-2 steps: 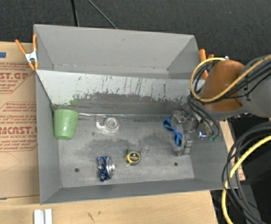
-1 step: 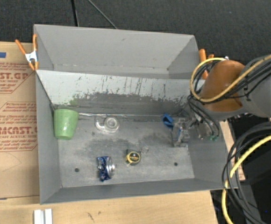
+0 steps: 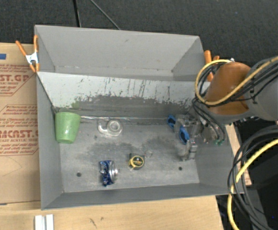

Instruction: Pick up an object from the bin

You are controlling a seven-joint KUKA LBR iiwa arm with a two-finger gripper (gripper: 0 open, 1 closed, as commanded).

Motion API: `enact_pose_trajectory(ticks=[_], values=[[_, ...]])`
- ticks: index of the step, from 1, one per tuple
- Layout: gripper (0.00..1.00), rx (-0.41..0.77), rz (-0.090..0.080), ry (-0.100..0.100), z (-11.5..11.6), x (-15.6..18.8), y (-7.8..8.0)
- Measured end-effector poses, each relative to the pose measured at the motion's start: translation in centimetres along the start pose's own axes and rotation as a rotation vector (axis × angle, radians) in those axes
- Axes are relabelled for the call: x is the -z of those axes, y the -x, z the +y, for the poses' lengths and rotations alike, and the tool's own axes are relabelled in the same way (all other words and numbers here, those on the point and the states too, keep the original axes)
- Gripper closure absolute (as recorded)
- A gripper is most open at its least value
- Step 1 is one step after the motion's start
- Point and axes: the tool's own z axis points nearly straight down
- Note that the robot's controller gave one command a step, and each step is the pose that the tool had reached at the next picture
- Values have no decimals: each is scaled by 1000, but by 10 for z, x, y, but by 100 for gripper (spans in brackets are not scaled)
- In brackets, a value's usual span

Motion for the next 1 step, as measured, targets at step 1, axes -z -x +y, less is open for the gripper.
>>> enact_pose_trajectory(ticks=[1], values=[[0,75,-3,-2,-26,2,18]])
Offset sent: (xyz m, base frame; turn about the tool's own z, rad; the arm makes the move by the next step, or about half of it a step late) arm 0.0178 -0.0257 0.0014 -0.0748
